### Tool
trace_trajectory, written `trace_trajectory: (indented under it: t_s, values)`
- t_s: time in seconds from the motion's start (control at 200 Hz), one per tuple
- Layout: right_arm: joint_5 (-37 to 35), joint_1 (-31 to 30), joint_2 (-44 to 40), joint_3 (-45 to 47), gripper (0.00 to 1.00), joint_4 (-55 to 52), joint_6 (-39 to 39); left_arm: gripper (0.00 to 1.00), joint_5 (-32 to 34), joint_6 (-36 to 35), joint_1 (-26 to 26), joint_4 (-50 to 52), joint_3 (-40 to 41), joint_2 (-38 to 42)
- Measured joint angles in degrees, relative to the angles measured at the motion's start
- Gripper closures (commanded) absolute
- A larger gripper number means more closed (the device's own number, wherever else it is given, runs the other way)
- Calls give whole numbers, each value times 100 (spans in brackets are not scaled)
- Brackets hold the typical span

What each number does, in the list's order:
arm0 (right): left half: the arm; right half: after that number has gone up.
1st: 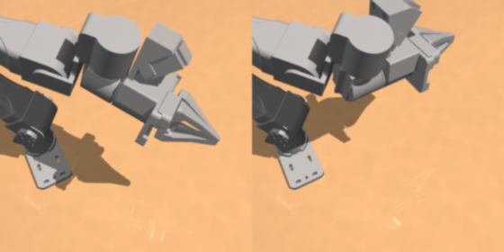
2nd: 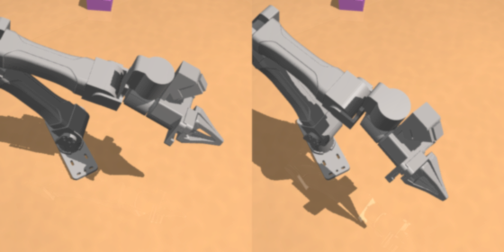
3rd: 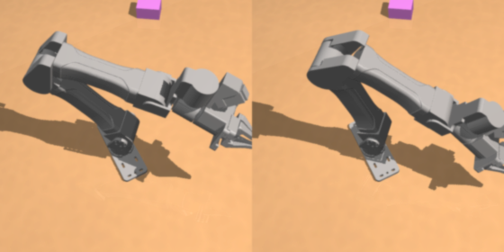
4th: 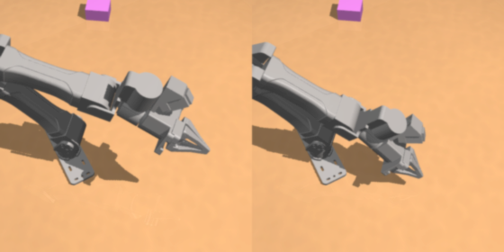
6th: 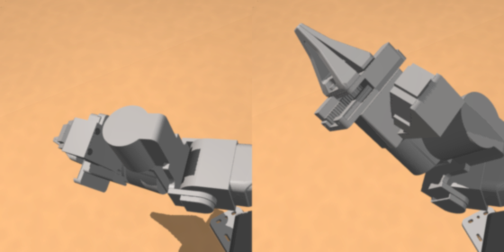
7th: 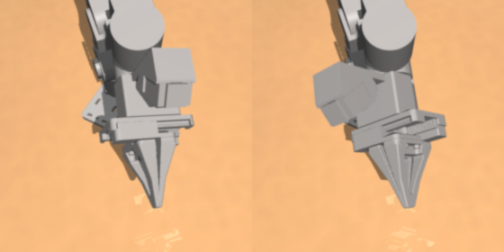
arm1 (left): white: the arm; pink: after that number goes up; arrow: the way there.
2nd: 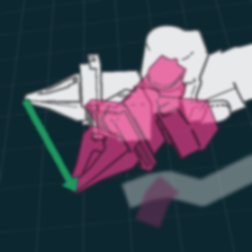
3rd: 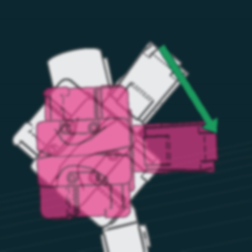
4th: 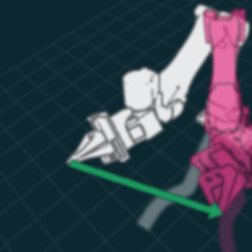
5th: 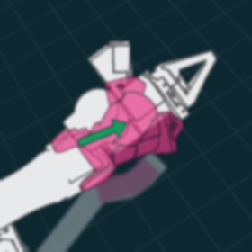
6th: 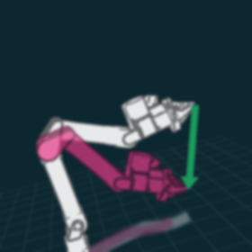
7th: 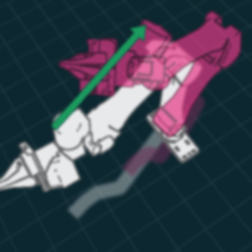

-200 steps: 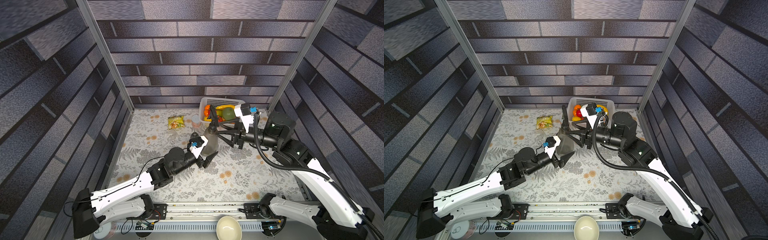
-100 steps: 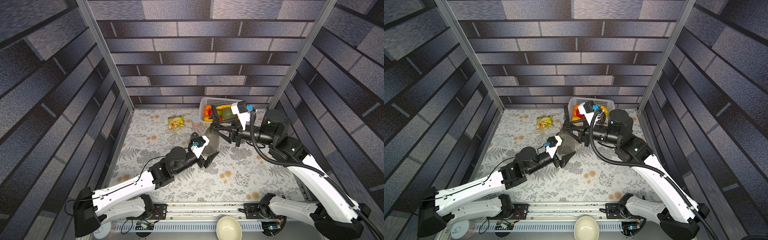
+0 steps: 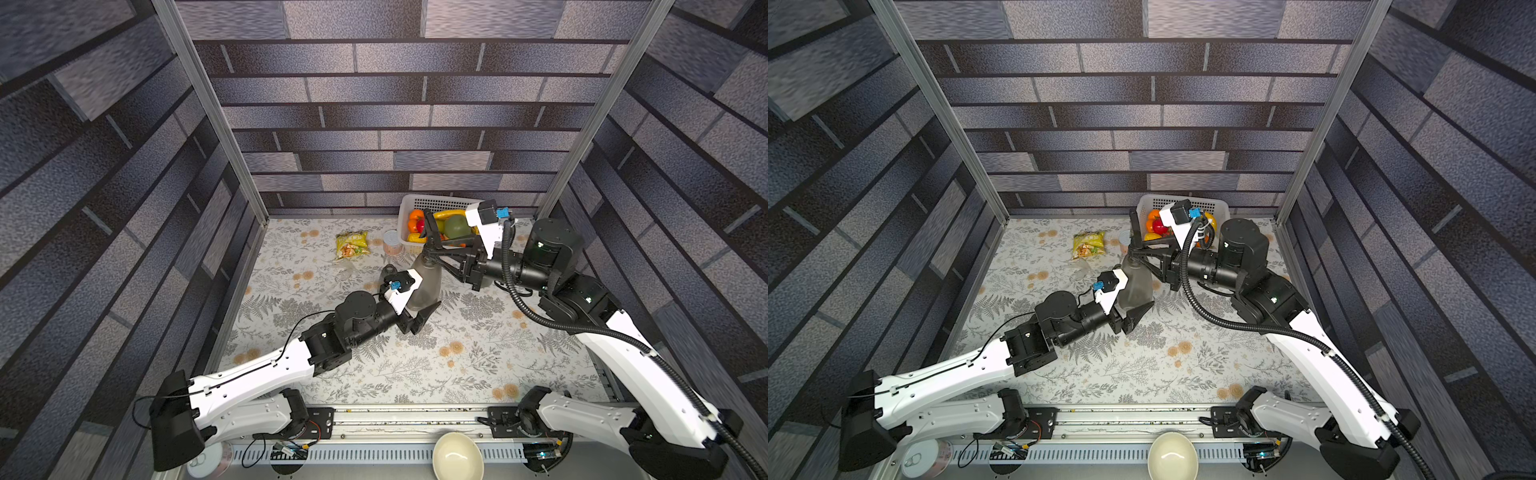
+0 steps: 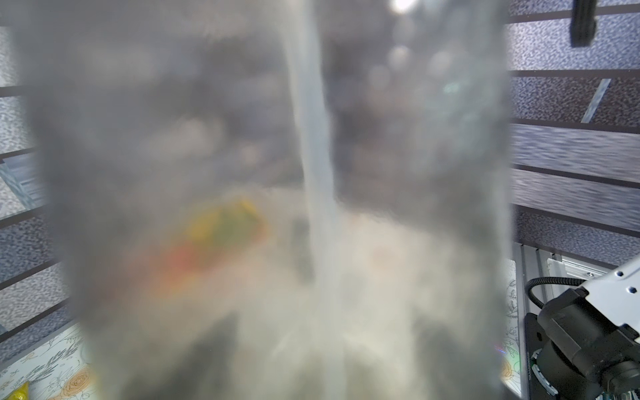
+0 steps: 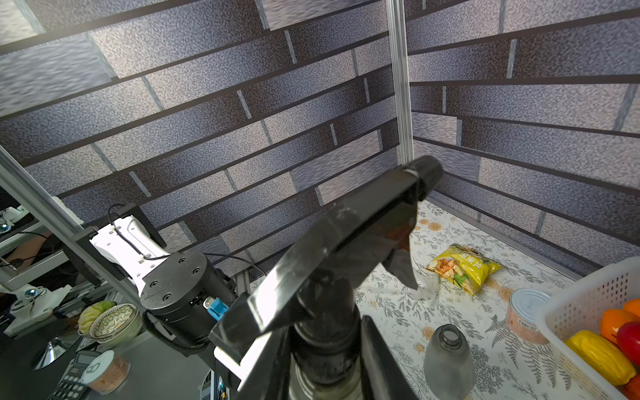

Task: Attach spray nozzles to spray bottles
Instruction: Screw the spray nozzle on the spray bottle.

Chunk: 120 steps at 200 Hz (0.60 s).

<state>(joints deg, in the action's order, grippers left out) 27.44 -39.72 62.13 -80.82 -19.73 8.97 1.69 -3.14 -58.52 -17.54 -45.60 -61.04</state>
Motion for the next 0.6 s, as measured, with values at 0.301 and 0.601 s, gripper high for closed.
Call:
trace_trajectory:
  t_s: [0.301, 0.601]
  values:
    - [-236, 0, -254, 380, 74, 160, -85, 35, 24, -44, -20, 144, -13, -57]
    - [-1532, -520, -518, 835, 77, 555, -494, 35, 205, -17, -31, 256, -205, -289]
